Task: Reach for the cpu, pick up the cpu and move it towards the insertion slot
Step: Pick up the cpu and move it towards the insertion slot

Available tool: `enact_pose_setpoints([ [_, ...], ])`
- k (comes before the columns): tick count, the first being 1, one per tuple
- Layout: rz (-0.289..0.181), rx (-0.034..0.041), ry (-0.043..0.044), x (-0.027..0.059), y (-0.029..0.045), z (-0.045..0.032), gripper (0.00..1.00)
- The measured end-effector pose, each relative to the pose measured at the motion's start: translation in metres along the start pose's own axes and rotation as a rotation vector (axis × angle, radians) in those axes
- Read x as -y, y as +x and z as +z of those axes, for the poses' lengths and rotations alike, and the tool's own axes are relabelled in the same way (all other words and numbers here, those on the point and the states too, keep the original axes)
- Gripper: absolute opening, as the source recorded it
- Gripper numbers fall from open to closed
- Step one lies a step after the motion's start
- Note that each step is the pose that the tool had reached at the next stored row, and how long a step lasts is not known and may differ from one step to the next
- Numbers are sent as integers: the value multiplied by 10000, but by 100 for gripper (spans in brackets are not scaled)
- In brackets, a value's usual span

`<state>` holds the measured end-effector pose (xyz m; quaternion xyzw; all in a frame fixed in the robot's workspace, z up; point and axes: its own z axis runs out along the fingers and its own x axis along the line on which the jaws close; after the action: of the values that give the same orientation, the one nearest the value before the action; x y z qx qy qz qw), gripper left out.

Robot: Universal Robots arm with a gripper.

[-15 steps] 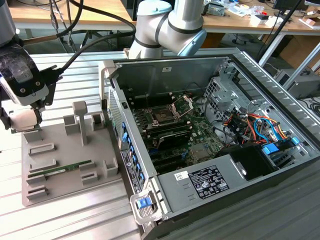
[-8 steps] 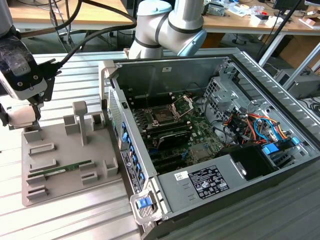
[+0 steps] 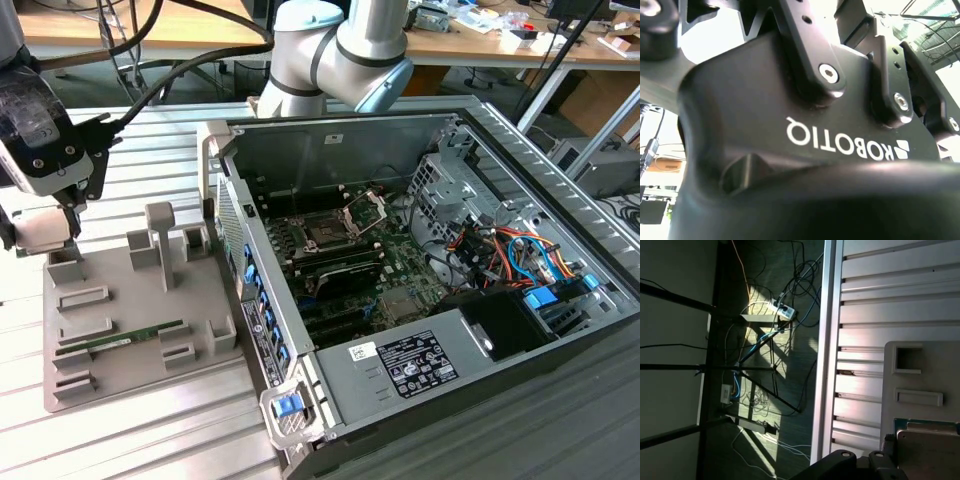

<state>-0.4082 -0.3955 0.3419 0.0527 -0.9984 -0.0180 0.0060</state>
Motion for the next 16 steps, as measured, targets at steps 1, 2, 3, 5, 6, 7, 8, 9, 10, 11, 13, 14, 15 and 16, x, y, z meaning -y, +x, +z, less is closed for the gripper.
enact_pose_setpoints([
  [1, 0, 0, 0, 0, 0, -3, 55],
  [2, 0, 1, -1, 0, 0, -8, 55],
  [3, -1, 0, -2, 0, 0, -13, 55],
  [5, 0, 0, -2, -1, 0, -25, 55],
  [6, 0, 0, -2, -1, 0, -29, 55],
  [7, -1, 1, -3, -1, 0, -33, 55],
  [8, 0, 1, -3, -1, 0, -39, 55],
  [9, 0, 1, -4, -2, 1, -43, 55],
  [10, 0, 1, -4, -2, 0, -48, 55],
  [11, 0, 1, -5, -2, 0, -54, 55],
  [13, 0, 1, -6, -2, 1, -70, 55],
  [14, 0, 0, -6, -3, 1, -74, 55],
  [15, 0, 1, -6, -3, 1, -81, 55],
  [16, 0, 1, -8, -3, 1, -90, 55],
])
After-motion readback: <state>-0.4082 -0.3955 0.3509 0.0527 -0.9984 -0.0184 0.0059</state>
